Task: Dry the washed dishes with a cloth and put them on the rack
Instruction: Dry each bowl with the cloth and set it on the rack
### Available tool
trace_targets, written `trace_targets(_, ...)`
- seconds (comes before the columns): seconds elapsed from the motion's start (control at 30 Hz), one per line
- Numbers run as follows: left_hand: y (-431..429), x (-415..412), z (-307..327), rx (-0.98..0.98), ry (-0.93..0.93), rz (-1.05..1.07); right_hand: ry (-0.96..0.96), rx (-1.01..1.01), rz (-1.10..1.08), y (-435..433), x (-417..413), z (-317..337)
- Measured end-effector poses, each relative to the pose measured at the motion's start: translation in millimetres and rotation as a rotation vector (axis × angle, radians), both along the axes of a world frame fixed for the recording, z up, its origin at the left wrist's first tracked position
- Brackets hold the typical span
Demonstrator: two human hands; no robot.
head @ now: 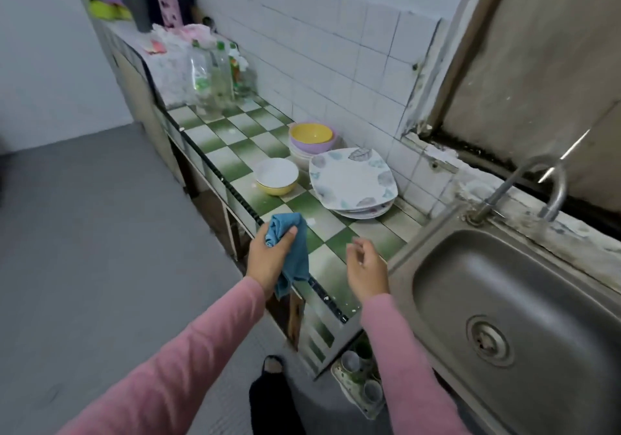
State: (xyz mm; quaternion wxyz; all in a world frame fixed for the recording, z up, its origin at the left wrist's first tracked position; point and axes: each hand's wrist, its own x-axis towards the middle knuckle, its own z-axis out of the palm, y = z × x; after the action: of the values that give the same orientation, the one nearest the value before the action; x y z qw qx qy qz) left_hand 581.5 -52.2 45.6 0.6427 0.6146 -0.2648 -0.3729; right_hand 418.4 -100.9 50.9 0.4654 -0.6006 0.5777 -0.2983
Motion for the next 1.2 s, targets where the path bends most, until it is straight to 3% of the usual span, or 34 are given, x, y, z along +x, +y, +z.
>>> trace_targets(0.33, -125, 136, -13, 0.063, -0.042, 0.053, 0.1, 0.089, 0.058, -147, 140, -20)
trace_targets(0.63, -207, 229, -35, 0.154, -0.034, 0.088, 0.355, 0.255, 0.101, -245, 235, -55)
trace_targets(0.87, -271, 275, -29, 0.185, 0.034, -0.048, 0.379, 0.375, -0.043, -293, 284, -71)
trace_targets(1.2, -334, 312, -23, 0.159, -0.06, -0.284, 0.512, 0.431, -0.12, -309, 313, -86)
